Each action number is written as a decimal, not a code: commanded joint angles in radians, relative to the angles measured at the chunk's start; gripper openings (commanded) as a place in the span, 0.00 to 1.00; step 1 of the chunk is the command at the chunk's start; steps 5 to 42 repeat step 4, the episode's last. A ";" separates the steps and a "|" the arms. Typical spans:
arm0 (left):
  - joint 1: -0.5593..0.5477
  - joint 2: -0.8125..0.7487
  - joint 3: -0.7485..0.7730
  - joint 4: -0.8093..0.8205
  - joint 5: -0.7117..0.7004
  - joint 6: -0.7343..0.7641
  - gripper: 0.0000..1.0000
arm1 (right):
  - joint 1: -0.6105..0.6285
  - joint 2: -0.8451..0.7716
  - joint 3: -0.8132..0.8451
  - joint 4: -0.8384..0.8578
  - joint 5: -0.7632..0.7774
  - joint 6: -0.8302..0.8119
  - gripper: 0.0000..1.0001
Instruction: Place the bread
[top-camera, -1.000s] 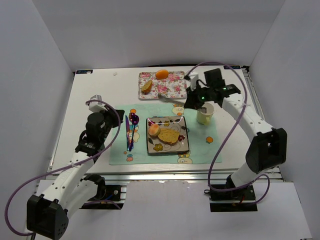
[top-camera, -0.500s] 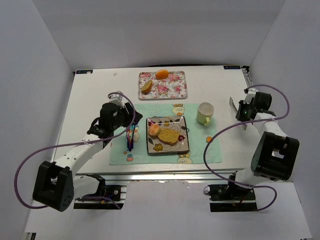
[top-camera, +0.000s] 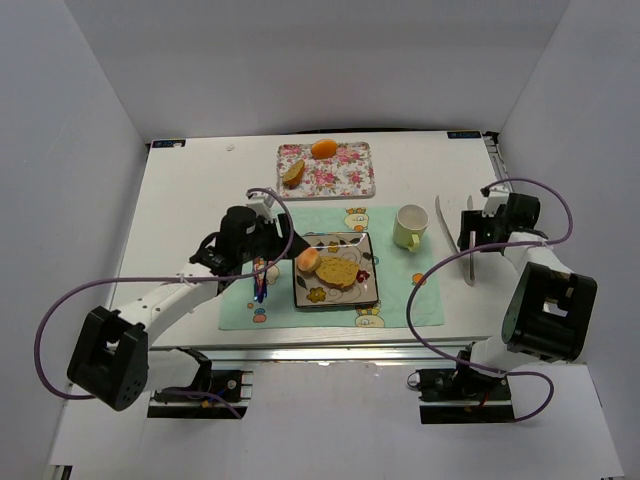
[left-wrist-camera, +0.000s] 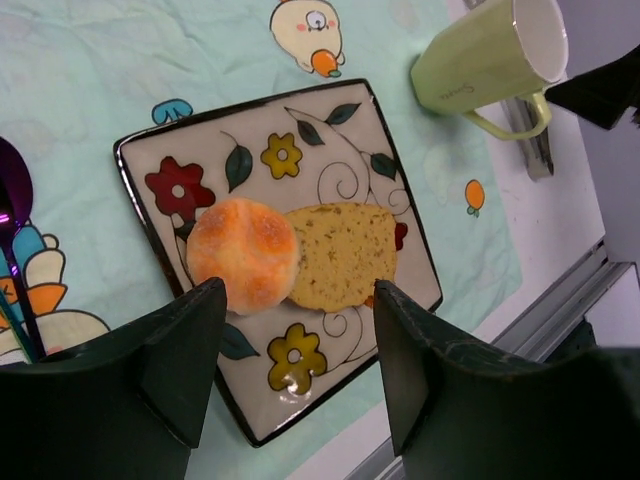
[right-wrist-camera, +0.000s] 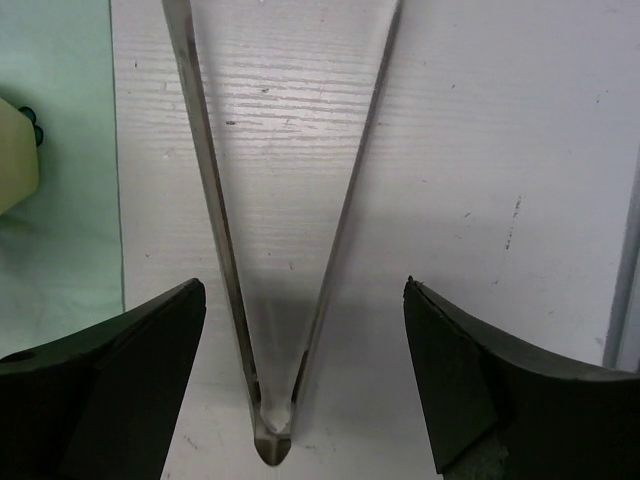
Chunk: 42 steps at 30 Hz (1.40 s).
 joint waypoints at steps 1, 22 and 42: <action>-0.005 -0.005 0.044 -0.056 0.002 0.035 0.70 | -0.001 -0.058 0.123 -0.067 0.016 -0.037 0.84; -0.005 -0.014 0.055 -0.080 -0.012 0.063 0.65 | 0.032 -0.136 0.233 -0.087 -0.069 -0.048 0.90; -0.005 -0.014 0.055 -0.080 -0.012 0.063 0.65 | 0.032 -0.136 0.233 -0.087 -0.069 -0.048 0.90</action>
